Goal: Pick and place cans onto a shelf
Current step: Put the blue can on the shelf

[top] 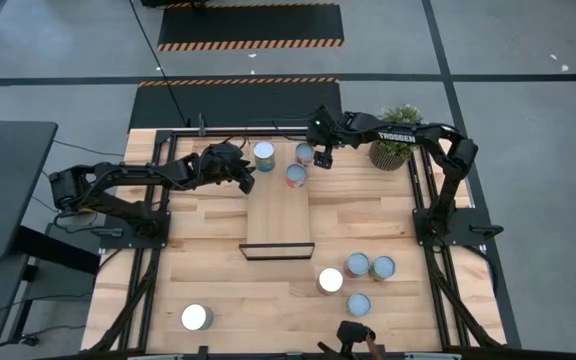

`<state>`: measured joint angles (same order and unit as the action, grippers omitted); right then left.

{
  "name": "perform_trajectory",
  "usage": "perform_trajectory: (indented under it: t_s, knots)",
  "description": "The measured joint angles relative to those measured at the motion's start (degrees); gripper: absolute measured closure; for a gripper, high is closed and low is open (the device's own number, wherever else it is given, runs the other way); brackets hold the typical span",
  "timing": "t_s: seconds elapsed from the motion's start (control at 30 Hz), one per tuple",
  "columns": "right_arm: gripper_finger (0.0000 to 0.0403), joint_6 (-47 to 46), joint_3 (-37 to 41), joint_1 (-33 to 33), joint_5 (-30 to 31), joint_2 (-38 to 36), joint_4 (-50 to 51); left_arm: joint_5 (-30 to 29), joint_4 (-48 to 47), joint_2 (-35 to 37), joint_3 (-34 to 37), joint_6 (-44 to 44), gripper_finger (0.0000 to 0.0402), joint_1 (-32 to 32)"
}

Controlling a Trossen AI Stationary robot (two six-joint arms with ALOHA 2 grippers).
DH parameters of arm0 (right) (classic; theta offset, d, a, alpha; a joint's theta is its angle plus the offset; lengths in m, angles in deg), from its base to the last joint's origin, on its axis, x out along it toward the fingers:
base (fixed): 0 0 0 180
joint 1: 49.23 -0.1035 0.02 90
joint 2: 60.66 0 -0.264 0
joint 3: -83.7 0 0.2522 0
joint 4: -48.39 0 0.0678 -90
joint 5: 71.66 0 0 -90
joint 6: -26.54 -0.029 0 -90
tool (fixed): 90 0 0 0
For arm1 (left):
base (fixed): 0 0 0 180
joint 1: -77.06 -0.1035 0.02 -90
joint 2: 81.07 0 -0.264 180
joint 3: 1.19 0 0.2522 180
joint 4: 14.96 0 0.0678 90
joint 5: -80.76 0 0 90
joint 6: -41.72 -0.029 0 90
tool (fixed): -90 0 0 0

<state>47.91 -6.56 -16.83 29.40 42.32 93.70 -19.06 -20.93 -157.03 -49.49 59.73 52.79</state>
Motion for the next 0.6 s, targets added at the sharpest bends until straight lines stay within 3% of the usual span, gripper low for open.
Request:
perform_trajectory:
  t_s: [0.2, 0.37, 0.6]
  knots:
    - [0.0030, 0.1, 0.1, -0.8, -1.7, 0.0, -7.1, -2.1, 0.0, 0.0, 0.0, 2.4, 0.0260, 0.0]
    - [0.0030, 1.8, 0.1, -1.3, -0.6, 0.0, -4.8, -2.2, 0.0, 0.0, 0.0, 2.9, 0.0260, 0.0]
    - [0.0030, -3.3, 0.1, -0.8, -1.6, 0.0, -1.0, -2.2, -0.2, 0.0, 0.0, 12.0, 0.0260, 0.0]
